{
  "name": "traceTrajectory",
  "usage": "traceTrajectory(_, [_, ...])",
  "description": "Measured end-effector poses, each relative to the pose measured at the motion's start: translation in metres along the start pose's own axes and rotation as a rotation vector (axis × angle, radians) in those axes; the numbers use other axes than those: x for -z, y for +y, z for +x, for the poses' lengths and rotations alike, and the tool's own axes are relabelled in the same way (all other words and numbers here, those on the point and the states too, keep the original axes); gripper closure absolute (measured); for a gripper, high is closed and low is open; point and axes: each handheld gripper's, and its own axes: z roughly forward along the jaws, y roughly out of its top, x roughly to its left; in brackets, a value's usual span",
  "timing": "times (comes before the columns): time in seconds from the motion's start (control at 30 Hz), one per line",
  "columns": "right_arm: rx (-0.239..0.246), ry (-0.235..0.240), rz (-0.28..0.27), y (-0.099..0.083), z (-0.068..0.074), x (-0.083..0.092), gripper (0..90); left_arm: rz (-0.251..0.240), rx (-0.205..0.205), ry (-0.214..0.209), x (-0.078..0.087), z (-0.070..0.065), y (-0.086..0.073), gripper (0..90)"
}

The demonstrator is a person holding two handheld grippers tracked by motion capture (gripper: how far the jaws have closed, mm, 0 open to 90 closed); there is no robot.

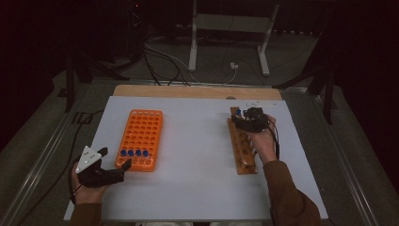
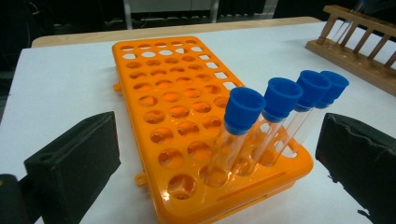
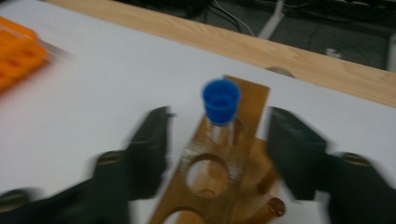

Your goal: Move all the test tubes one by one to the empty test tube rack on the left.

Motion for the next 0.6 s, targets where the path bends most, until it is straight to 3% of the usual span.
traceTrajectory(0.17, [0.03, -0.02, -0.014, -0.001, 0.001, -0.005, 67.0, -0.004, 0.0, 0.003, 0.0, 0.0, 0.0, 0.7])
traceTrajectory(0.3, [0.031, -0.031, -0.024, 0.0, 0.001, -0.008, 75.3, 0.005, -0.007, 0.003, -0.001, -0.002, 0.0, 0.7])
traceTrajectory(0.6, [0.013, -0.035, -0.028, 0.002, -0.002, -0.013, 76.6, 0.002, -0.006, 0.0, -0.001, -0.002, -0.001, 0.7])
